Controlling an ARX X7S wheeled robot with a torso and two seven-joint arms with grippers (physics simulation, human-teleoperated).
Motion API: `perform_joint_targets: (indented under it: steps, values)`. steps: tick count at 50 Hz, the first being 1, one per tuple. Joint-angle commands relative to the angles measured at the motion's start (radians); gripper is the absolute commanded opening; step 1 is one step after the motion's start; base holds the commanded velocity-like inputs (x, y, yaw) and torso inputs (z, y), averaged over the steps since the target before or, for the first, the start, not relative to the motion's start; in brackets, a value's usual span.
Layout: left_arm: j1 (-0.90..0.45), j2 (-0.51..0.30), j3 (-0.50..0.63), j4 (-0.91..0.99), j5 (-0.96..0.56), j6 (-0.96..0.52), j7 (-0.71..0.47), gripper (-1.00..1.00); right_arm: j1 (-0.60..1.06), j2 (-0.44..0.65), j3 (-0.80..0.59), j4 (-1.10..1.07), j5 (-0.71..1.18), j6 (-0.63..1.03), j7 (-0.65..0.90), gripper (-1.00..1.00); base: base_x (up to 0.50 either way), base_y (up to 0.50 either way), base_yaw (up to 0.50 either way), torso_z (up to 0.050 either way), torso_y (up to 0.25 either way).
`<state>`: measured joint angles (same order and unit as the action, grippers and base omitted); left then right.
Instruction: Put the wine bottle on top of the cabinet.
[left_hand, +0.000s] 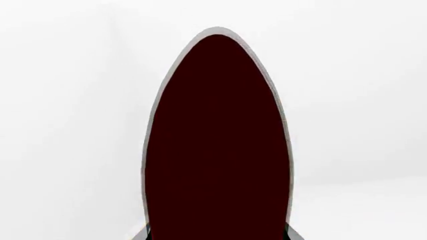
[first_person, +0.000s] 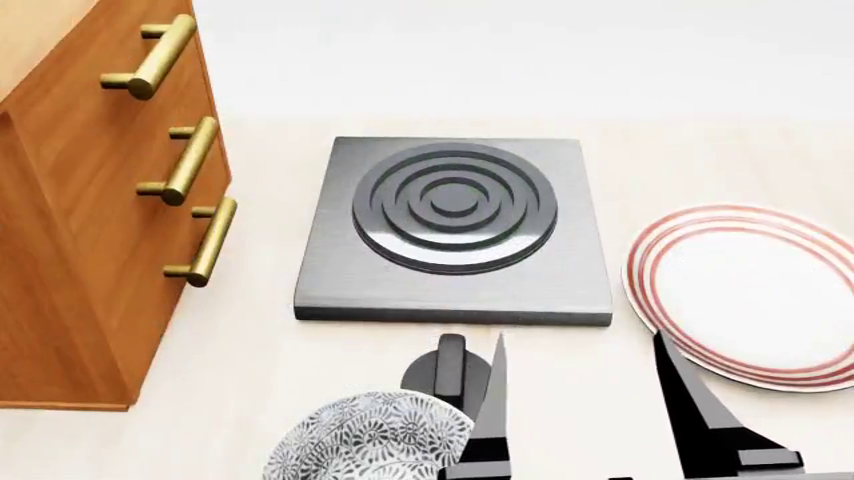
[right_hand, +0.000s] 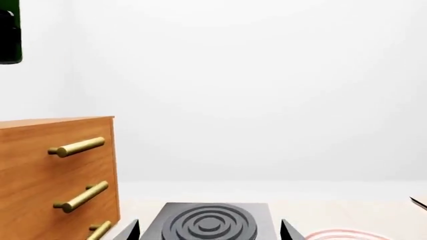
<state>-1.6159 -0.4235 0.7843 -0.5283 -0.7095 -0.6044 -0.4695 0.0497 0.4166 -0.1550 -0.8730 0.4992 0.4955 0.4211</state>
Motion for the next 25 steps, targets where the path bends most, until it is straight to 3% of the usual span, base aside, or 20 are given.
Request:
perform_joint_targets:
  steps: [1, 25]
  values:
    - [0.01, -0.029, -0.073, -0.01, -0.058, -0.036, -0.003, -1.0, 0.0, -0.017, 0.018, 0.002, -0.015, -0.001, -0.021, 1.0, 0.0, 0.0, 0.0, 0.0, 0.0]
    - [0.123, -0.076, -0.15, -0.047, -0.133, -0.043, -0.04, -1.0, 0.008, -0.01, -0.008, 0.009, -0.021, -0.005, -0.012, 1.0, 0.0, 0.0, 0.0, 0.0, 0.001]
